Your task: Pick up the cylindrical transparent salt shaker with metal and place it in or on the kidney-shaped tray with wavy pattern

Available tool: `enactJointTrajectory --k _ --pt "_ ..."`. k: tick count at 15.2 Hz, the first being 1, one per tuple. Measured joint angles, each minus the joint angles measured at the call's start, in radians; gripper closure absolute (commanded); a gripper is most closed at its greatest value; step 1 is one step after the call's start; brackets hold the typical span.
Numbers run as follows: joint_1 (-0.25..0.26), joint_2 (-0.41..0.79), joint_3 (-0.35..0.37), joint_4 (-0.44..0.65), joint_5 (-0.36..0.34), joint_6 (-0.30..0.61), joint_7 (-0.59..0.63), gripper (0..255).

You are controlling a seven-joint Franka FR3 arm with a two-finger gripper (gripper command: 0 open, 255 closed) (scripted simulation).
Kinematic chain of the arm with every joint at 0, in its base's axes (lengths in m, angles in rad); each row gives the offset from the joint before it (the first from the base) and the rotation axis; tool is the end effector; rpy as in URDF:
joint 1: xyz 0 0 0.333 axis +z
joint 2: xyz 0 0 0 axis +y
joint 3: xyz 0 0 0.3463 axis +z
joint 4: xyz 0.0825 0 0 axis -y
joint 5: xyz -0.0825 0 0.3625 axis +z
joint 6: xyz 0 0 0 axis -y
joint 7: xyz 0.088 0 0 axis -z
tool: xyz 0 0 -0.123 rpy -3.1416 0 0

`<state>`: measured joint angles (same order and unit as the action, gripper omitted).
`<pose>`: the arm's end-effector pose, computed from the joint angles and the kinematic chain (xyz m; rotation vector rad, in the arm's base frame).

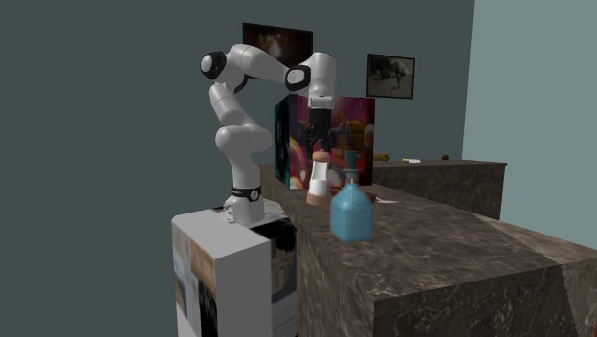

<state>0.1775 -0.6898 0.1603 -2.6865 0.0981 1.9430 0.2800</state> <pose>0.2707 0.1050 0.4476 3.1128 -0.0309 -0.0813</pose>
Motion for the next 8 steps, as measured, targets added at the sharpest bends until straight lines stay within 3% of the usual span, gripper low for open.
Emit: enactJointTrajectory --k 8 --pt "-0.004 -0.028 -0.013 0.096 -0.01 -0.123 -0.002 255"
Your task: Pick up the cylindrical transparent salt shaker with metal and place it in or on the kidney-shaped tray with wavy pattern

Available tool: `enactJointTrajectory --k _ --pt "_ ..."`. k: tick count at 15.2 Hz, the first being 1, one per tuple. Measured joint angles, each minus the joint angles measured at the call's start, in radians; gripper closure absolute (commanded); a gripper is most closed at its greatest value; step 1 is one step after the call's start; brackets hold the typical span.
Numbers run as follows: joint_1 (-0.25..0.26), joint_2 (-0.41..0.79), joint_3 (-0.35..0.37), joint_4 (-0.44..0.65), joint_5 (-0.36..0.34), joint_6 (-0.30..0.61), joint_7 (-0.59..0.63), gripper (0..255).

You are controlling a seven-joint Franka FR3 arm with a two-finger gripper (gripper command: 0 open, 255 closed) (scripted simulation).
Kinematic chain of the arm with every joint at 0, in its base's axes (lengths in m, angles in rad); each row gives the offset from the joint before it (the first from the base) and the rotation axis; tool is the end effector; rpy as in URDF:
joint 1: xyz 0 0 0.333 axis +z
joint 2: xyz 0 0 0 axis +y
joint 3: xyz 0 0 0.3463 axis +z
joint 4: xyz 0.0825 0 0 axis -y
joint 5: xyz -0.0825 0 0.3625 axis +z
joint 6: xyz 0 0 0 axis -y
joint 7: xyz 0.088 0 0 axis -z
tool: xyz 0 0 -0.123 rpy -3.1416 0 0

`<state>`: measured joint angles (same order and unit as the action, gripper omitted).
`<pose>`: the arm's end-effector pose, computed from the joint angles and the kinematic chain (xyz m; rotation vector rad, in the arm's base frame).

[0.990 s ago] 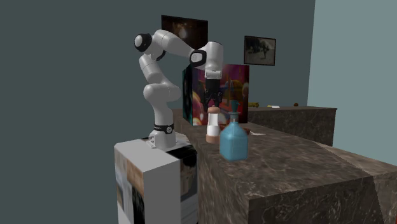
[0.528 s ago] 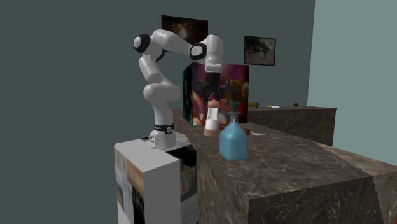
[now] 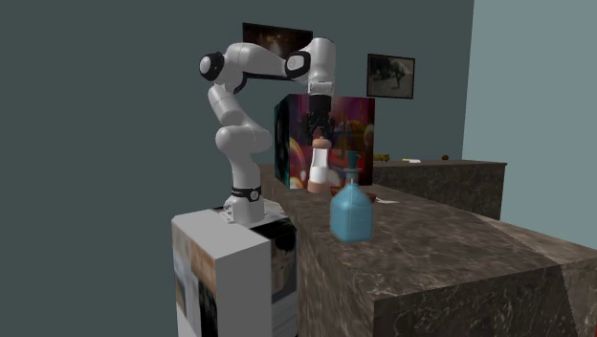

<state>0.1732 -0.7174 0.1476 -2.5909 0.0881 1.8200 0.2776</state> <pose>0.2691 0.1035 0.4886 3.1128 -0.0310 -0.0810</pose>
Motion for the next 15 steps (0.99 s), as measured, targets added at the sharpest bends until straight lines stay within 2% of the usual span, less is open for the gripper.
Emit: enactJointTrajectory --k 8,15 --pt "0.001 -0.004 0.0 0.105 -0.001 -0.109 0.01 255" --pt "0.047 0.084 0.126 0.259 0.07 -0.165 0.161 255"
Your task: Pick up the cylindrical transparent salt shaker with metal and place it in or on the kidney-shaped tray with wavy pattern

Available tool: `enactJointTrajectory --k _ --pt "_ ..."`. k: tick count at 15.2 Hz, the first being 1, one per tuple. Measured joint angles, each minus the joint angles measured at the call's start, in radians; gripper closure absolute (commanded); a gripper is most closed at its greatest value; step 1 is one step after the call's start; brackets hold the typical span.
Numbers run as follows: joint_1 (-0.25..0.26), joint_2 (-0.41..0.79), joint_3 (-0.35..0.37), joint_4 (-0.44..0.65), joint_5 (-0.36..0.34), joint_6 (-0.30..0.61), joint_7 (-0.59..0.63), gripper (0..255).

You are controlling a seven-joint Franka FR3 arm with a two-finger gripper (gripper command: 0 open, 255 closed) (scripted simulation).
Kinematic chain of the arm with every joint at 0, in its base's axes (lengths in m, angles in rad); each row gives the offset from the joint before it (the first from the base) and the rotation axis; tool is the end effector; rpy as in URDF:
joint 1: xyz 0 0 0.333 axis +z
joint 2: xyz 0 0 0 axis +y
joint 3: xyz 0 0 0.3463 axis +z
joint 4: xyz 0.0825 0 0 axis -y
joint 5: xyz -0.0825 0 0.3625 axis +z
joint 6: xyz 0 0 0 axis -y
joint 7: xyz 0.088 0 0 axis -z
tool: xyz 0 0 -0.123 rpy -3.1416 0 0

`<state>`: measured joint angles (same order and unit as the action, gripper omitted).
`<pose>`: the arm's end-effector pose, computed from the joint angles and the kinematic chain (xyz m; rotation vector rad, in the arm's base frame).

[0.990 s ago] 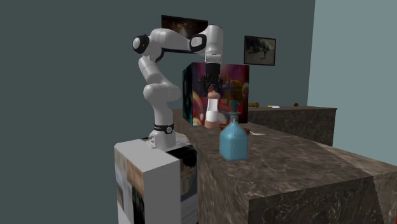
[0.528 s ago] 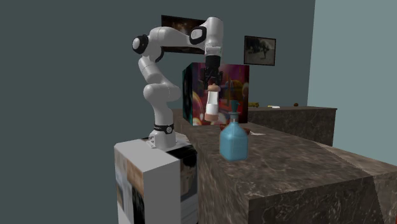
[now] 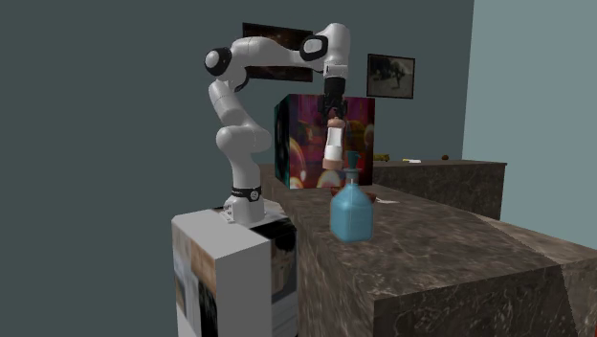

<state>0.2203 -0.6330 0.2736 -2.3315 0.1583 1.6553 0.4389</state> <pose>0.2644 0.1864 0.5598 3.1122 -0.0297 -0.0814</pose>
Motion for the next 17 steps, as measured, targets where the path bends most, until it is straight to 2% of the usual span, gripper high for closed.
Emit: enactJointTrajectory --k 9,13,17 --pt "0.026 0.178 0.164 0.252 0.038 -0.053 0.207 255" --pt "0.028 0.196 0.181 0.241 0.04 -0.023 0.222 255" --pt "0.033 0.19 0.189 0.182 0.047 0.029 0.221 255"
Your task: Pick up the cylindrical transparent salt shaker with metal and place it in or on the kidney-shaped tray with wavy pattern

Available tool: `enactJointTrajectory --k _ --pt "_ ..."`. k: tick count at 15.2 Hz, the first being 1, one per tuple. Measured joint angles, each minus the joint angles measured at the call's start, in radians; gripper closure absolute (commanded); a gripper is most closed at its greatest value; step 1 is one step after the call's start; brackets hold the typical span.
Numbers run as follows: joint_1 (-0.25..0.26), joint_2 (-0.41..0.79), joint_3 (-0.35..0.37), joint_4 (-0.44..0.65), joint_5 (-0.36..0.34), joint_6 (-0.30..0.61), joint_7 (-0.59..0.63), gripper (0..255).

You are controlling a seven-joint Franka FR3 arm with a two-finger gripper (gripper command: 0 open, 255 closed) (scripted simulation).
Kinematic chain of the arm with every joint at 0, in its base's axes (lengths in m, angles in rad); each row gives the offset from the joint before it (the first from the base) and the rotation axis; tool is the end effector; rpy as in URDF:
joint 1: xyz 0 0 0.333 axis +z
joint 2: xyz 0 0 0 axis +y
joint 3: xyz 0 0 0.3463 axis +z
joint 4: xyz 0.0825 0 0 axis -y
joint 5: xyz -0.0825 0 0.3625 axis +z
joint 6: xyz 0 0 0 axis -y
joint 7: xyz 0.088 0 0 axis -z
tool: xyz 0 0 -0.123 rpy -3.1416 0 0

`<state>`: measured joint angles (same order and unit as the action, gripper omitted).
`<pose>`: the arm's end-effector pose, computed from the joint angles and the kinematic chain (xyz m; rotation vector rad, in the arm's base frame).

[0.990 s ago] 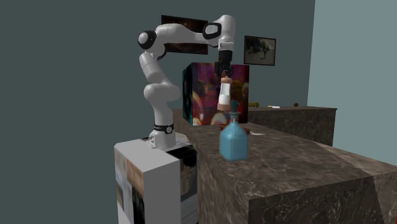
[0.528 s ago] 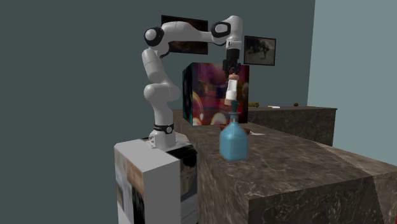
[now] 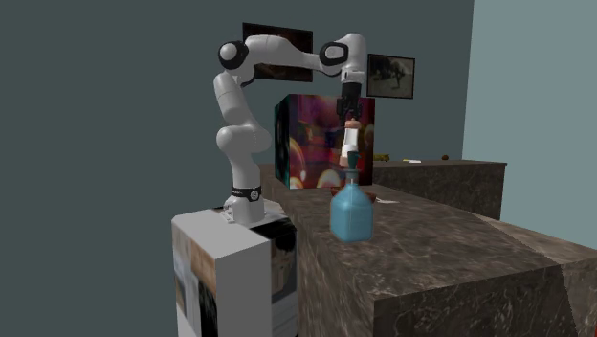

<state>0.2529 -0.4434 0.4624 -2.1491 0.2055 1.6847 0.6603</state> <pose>0.2630 0.2992 0.5668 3.1123 -0.0309 -0.0826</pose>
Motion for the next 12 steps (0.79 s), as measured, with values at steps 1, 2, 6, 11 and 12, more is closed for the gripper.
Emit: enactJointTrajectory --k 1,2,6,11,12 --pt "0.0 0.001 0.001 -0.011 0.0 0.012 -0.002 255" --pt "0.0 0.0 0.002 -0.024 0.001 0.025 -0.003 255" --pt "0.003 0.001 0.01 -0.08 0.007 0.081 -0.006 255" --pt "0.006 0.011 0.022 -0.137 0.012 0.148 -0.005 255" --pt "0.006 0.012 0.024 -0.148 0.013 0.16 -0.006 255"
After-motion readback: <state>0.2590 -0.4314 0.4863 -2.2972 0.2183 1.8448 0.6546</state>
